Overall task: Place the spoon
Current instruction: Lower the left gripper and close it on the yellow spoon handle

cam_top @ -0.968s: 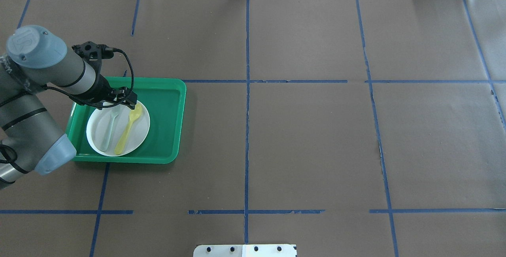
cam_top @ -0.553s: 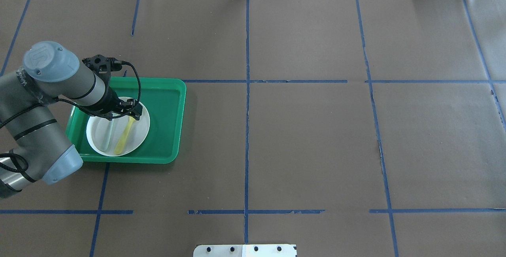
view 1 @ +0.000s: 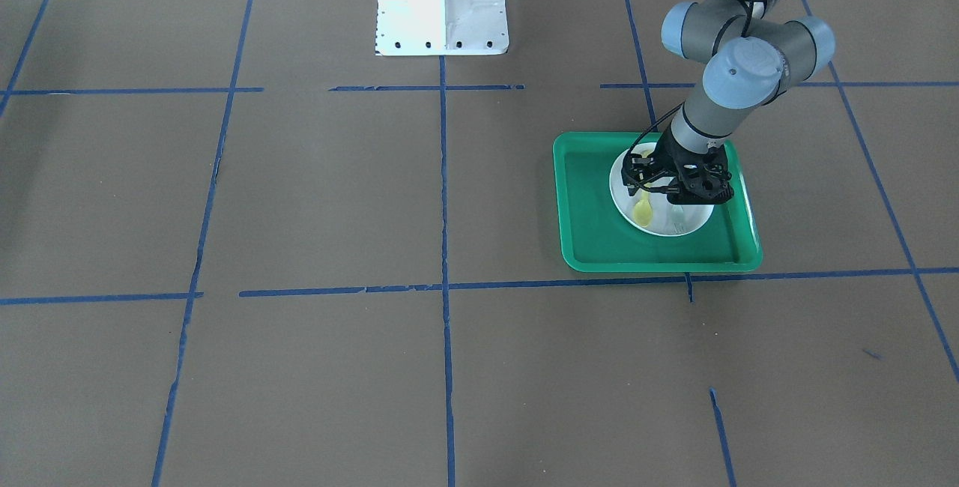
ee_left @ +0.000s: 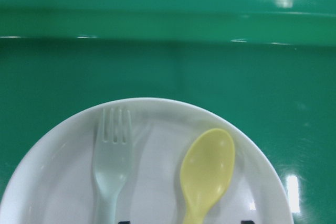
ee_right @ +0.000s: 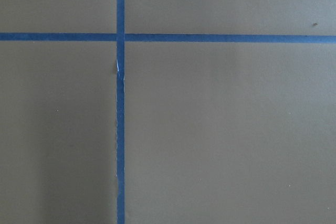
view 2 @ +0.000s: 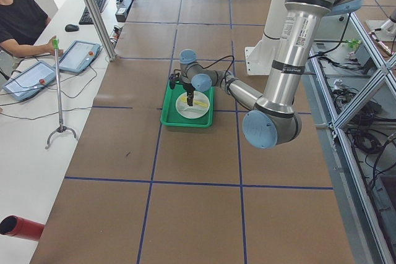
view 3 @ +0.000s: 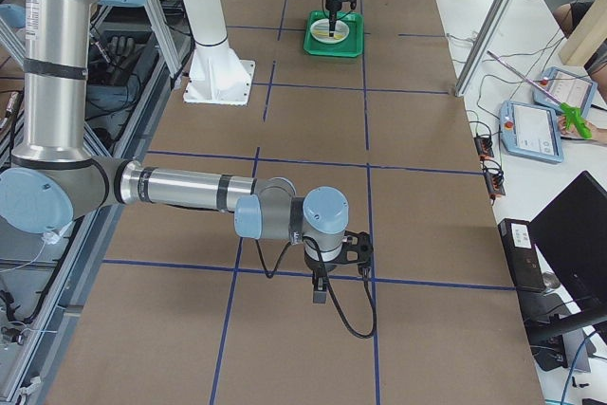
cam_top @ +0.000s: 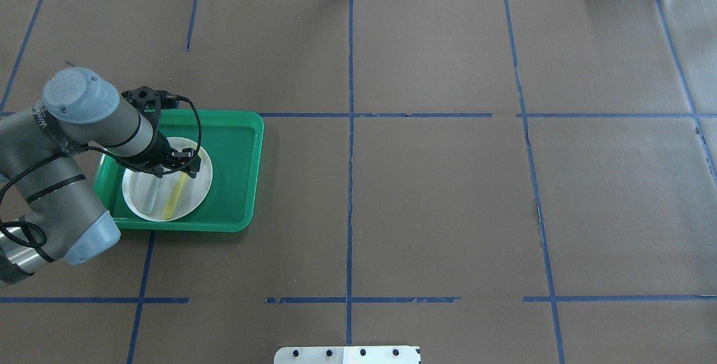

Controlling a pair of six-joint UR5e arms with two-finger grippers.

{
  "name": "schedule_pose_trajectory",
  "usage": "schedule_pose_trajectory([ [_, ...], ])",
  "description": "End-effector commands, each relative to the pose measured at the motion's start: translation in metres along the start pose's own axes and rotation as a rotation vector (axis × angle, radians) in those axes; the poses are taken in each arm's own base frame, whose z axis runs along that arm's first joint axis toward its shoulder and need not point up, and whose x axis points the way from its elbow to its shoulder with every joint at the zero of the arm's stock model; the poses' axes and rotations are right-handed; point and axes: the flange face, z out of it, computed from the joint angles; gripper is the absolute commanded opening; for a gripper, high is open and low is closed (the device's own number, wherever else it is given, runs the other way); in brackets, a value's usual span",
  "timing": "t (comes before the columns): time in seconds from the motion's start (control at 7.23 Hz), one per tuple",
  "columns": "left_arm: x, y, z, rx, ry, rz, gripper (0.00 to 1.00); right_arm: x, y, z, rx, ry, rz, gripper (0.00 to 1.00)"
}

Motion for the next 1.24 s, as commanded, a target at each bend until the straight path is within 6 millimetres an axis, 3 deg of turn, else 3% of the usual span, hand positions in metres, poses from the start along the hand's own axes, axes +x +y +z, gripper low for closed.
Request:
schedule_pose_trajectory([
  [0.0,-0.0011,0.0001,0.0023,-0.005,-0.001,0.0,0.72,0.0,0.0,0.0,0.0,0.0,-0.001,1.0],
  [0.69,0.003,0.0039,0.0068,-0.009,0.015,0.009,0.64,0.0,0.0,0.0,0.0,0.0,-0.001,1.0],
  [0.83,0.0039,0.0045,0.0073,-0.008,0.02,0.008,0.59,0.0,0.0,0.0,0.0,0.0,0.0,1.0],
  [0.97,0.0055,0.0059,0.0076,-0.009,0.023,0.012,0.46,0.0,0.0,0.0,0.0,0.0,0.0,1.0],
  [1.11,0.0049,0.0052,0.0071,-0.007,0.022,0.012,0.43,0.0,0.0,0.0,0.0,0.0,0.0,1.0],
])
